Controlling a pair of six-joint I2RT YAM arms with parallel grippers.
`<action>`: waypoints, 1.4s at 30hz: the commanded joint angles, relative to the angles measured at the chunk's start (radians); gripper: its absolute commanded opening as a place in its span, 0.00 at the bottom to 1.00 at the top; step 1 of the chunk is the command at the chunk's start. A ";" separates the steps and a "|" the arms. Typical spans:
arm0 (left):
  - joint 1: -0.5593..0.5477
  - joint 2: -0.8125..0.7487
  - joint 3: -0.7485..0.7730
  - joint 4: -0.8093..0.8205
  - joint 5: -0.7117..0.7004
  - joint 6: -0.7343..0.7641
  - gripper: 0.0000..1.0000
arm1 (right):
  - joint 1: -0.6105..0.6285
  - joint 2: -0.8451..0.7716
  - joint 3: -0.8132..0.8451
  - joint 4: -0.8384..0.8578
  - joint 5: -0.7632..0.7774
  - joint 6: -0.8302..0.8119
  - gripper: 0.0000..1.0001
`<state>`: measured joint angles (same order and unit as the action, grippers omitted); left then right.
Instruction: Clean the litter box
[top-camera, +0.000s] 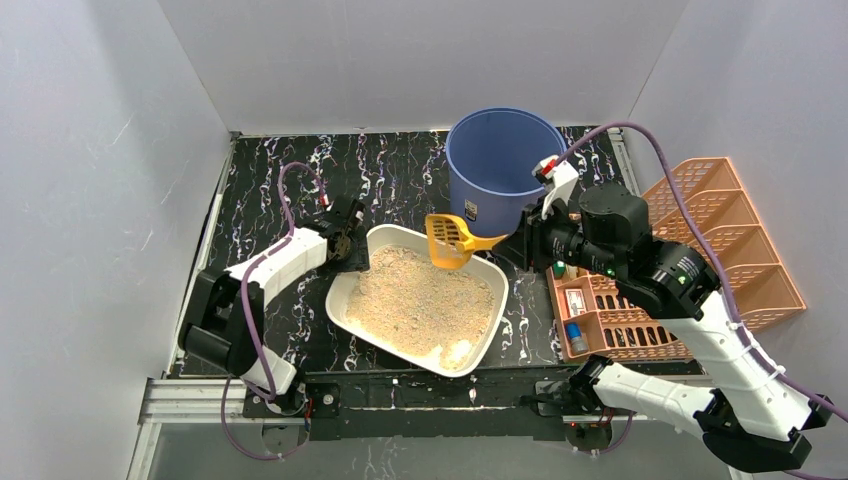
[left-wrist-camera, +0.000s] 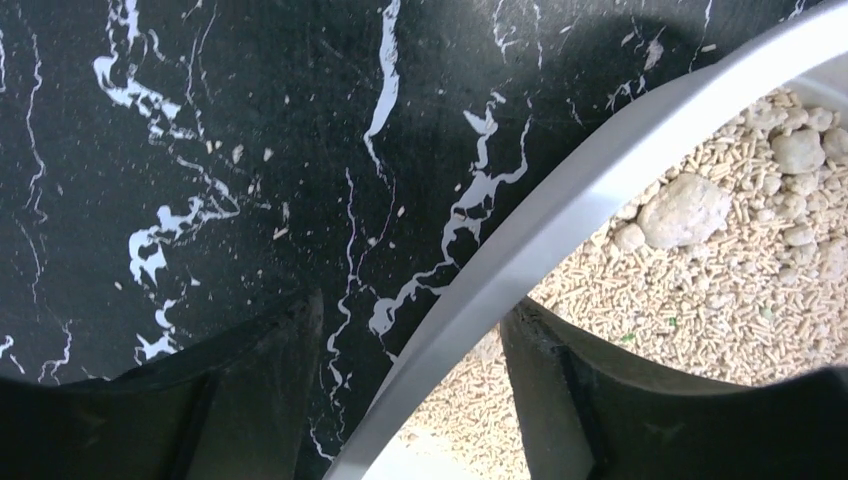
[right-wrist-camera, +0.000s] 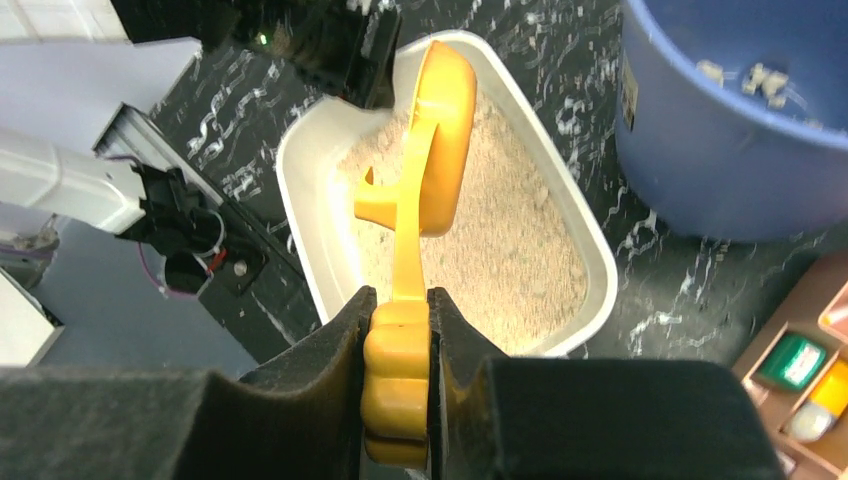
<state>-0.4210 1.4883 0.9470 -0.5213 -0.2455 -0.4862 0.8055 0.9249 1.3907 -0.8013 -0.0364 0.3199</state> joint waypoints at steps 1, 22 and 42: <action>0.001 0.045 0.057 0.020 0.006 0.025 0.58 | 0.001 0.030 0.021 -0.143 0.002 0.037 0.01; -0.001 -0.097 -0.074 0.006 0.108 0.121 0.00 | 0.001 0.156 0.054 -0.378 0.192 0.074 0.01; -0.150 -0.328 -0.142 -0.201 0.146 -0.076 0.00 | 0.000 0.215 0.106 -0.451 0.152 0.108 0.01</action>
<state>-0.5224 1.2221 0.7731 -0.5900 -0.1043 -0.5148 0.8055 1.1458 1.4857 -1.2407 0.1455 0.3988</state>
